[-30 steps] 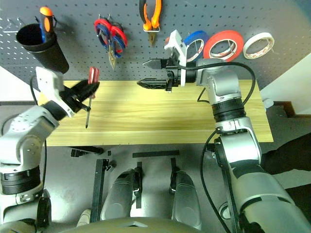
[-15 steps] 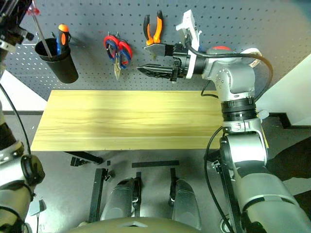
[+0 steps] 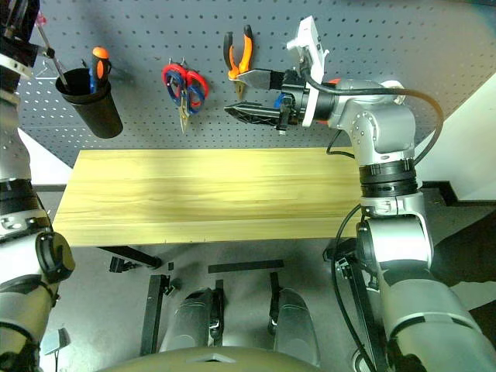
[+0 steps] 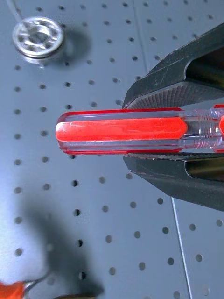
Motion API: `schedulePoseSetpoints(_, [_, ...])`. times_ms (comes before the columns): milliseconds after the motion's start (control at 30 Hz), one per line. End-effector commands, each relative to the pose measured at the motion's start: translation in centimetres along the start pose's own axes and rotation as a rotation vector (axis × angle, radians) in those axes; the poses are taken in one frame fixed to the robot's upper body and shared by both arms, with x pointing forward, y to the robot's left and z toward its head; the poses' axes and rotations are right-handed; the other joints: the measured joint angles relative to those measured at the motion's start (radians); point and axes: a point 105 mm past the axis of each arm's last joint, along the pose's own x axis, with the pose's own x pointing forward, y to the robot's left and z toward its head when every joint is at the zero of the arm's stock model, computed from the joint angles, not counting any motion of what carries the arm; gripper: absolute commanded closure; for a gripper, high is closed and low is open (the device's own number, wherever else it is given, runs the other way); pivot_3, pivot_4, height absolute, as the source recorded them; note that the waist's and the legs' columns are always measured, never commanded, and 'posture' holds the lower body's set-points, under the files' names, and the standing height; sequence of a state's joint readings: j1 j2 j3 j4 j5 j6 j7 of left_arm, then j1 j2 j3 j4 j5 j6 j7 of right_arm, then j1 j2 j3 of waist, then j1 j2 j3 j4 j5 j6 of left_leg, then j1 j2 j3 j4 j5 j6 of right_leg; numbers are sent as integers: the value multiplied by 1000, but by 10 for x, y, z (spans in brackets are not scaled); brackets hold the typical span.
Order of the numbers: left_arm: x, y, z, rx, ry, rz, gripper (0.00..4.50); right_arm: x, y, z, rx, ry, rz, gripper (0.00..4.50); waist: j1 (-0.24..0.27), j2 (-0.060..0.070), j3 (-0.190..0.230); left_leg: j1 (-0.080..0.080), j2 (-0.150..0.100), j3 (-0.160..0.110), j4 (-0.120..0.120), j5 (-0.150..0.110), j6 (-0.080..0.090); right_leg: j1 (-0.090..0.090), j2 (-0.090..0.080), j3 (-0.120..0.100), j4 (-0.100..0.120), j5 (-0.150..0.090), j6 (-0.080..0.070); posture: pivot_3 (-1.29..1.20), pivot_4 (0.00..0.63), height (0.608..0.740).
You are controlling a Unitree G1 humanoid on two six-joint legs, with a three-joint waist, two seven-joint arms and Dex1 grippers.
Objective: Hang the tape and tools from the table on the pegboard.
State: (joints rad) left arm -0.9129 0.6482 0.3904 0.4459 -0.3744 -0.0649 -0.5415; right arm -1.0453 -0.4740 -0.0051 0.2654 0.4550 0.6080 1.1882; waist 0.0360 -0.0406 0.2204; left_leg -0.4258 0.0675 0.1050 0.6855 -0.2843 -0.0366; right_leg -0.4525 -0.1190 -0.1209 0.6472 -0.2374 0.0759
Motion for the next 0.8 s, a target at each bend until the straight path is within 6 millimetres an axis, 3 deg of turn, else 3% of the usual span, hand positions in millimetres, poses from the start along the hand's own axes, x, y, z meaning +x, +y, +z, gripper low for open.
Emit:
schedulePoseSetpoints(33, [-1,8,4,78,-10,16,3589,-3,5,8,-37,0,4,0,0,0,0,0,0,0,0,0,0,0,0,0,0,0,0,87,107,740])
schedulePoseSetpoints(167, [-7,11,-7,117,23,51,3589,-3,5,6,-36,15,0,0,0,0,0,0,0,0,0,0,0,0,0,0,0,0,0,81,113,740])
schedulePoseSetpoints(300, [-12,21,-12,137,46,113,2328,-3,5,6,-38,24,-1,0,1,0,0,0,0,0,0,0,0,0,0,0,0,0,0,86,118,740])
schedulePoseSetpoints(500, [-15,16,1,99,-17,68,350,-5,1,7,-44,29,-15,0,2,0,0,0,0,0,1,0,0,1,0,0,0,0,0,88,116,740])
schedulePoseSetpoints(567, [-19,10,7,58,-39,17,350,-7,-1,7,-46,30,-26,0,2,0,0,0,0,0,2,0,0,1,0,0,1,0,0,88,117,740])
schedulePoseSetpoints(667, [-29,-15,13,-68,-25,-155,350,-13,-4,7,-37,31,-47,0,-1,0,0,0,0,0,2,0,0,1,0,0,1,0,0,89,116,740])
schedulePoseSetpoints(800, [-64,-58,-3,-165,180,-445,350,-28,-8,-9,-14,90,-79,0,0,0,0,1,0,0,2,0,0,2,0,1,1,0,0,93,127,740])
